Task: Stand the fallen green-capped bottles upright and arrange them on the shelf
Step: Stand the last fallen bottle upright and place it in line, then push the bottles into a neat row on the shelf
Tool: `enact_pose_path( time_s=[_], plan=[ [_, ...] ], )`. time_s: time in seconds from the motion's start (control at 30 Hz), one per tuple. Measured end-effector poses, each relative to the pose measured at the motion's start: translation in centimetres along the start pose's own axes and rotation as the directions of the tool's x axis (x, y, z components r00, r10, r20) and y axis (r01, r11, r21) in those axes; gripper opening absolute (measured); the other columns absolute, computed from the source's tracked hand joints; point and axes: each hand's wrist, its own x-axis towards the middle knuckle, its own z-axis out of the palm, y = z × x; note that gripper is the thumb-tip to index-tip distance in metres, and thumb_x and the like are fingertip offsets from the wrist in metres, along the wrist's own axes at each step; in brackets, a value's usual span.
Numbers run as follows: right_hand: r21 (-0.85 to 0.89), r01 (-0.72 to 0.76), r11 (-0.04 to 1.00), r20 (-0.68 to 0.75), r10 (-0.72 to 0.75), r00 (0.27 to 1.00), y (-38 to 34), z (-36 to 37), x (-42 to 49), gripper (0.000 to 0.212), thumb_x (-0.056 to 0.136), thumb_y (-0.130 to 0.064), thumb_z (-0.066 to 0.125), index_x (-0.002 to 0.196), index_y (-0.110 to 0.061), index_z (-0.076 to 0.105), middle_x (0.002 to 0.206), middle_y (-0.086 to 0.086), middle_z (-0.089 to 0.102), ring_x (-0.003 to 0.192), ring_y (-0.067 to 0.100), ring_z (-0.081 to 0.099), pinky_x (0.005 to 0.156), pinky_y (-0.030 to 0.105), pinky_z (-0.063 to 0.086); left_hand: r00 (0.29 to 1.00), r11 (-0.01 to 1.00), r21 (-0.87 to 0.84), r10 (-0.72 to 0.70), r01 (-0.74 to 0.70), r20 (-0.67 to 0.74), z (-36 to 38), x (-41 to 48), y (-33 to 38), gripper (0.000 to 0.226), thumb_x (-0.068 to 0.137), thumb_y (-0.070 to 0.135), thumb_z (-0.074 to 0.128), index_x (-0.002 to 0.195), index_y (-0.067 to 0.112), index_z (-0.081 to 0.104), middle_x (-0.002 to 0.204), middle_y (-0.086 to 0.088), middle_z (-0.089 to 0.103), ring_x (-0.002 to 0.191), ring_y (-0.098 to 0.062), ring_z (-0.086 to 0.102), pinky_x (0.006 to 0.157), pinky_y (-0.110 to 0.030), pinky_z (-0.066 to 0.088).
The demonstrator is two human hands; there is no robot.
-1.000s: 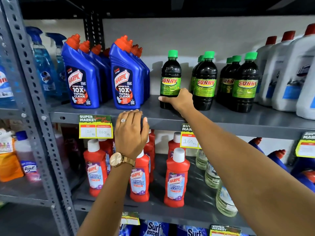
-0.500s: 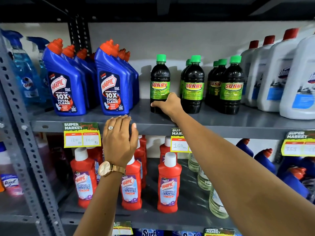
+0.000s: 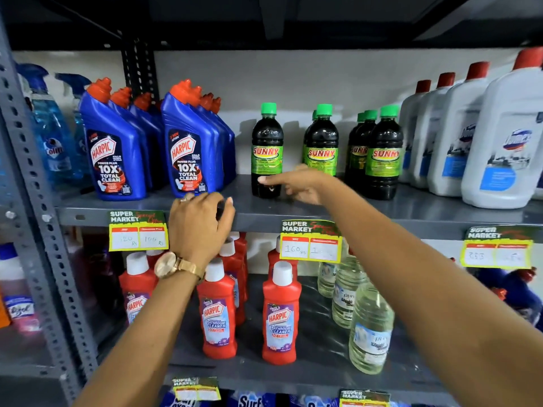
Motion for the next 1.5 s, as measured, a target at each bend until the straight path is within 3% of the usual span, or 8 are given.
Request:
enact_pose_path(
  time_s=[0.13,0.2,0.33,0.43,0.57,0.67,1.03,1.5],
  plan=[
    [-0.243,-0.025,0.970,-0.109,-0.002,0.994,1.7,-5.8,-2.5,0.030,0.075,-0.031,0.081,0.082,-0.013,0.058,0.071,-0.001,0.063,0.066,0.008,0.060,0.060,0.021,0.045,0.989,0.953,-0.288,0.120,-0.090,0.087,0.0,3.3,3.4,0.026,0.087,0.032,0.058,0.104,0.014,0.066,0.103,-0.006,0.070,0.094,-0.026,0.061,0.086,-0.035,0.045],
    [-0.283,-0.028,0.959,-0.252,-0.046,0.967,3.4,-8.1,-3.2,0.043,0.073,-0.030,0.083,0.061,-0.019,0.043,0.052,-0.005,0.050,0.049,0.007,0.048,0.048,0.022,0.034,0.966,0.912,-0.409,0.083,0.025,0.245,1.4,5.3,4.8,0.056,0.081,0.031,0.069,0.129,0.014,0.047,0.122,-0.010,0.059,0.109,-0.026,0.056,0.093,-0.035,0.044],
    [-0.214,-0.104,0.971,-0.263,0.045,0.964,4.6,-9.7,-2.6,0.051,0.068,-0.038,0.085,0.081,-0.015,0.042,0.080,-0.002,0.041,0.072,0.014,0.043,0.061,0.030,0.032,0.816,0.789,-0.475,-0.057,0.390,0.576,5.1,8.8,5.3,0.105,0.070,0.023,0.082,0.145,0.008,0.009,0.139,-0.013,0.043,0.127,-0.029,0.044,0.110,-0.042,0.036],
    [-0.116,-0.022,0.993,-0.215,-0.003,0.977,4.8,-9.2,-1.3,0.069,0.066,-0.030,0.088,0.118,-0.004,0.051,0.105,0.000,0.061,0.097,0.017,0.057,0.088,0.032,0.042,0.729,0.747,-0.403,-0.158,0.529,0.666,7.3,9.9,4.3,0.098,0.065,0.022,0.085,0.138,0.005,0.023,0.137,-0.014,0.048,0.126,-0.030,0.046,0.110,-0.043,0.037],
    [-0.146,0.072,0.987,-0.266,-0.109,0.958,5.4,-8.4,0.8,0.072,0.062,-0.031,0.090,0.122,-0.004,0.061,0.115,0.008,0.069,0.108,0.023,0.062,0.092,0.033,0.049,0.750,0.744,-0.430,-0.142,0.512,0.646,8.5,10.1,3.5,0.081,0.057,0.030,0.089,0.127,0.012,0.051,0.127,-0.009,0.061,0.116,-0.025,0.057,0.106,-0.040,0.043],
    [-0.190,0.121,0.974,-0.294,-0.174,0.940,5.5,-8.3,1.4,0.069,0.062,-0.035,0.090,0.119,-0.010,0.062,0.106,0.005,0.066,0.100,0.020,0.060,0.084,0.028,0.045,0.785,0.771,-0.417,-0.168,0.482,0.597,8.6,9.8,3.7,0.086,0.060,0.036,0.087,0.130,0.012,0.043,0.130,-0.008,0.057,0.119,-0.026,0.053,0.104,-0.037,0.042],
    [-0.124,0.216,0.969,-0.142,-0.232,0.962,6.1,-8.8,1.6,0.055,0.072,-0.019,0.084,0.123,-0.011,0.063,0.119,0.008,0.071,0.114,0.021,0.063,0.099,0.029,0.045,0.801,0.759,-0.438,-0.179,0.482,0.572,8.2,9.8,3.6,0.084,0.058,0.033,0.089,0.128,0.014,0.047,0.128,-0.009,0.058,0.117,-0.026,0.055,0.103,-0.041,0.044],
    [-0.110,0.218,0.970,-0.119,-0.230,0.966,6.3,-8.8,1.7,0.069,0.079,-0.019,0.079,0.138,-0.005,0.045,0.127,0.007,0.062,0.122,0.022,0.055,0.100,0.028,0.038,0.807,0.819,-0.384,-0.152,0.426,0.571,7.5,9.5,4.4,0.083,0.066,0.031,0.085,0.131,0.007,0.039,0.131,-0.014,0.054,0.120,-0.030,0.052,0.100,-0.036,0.043]
  ],
)
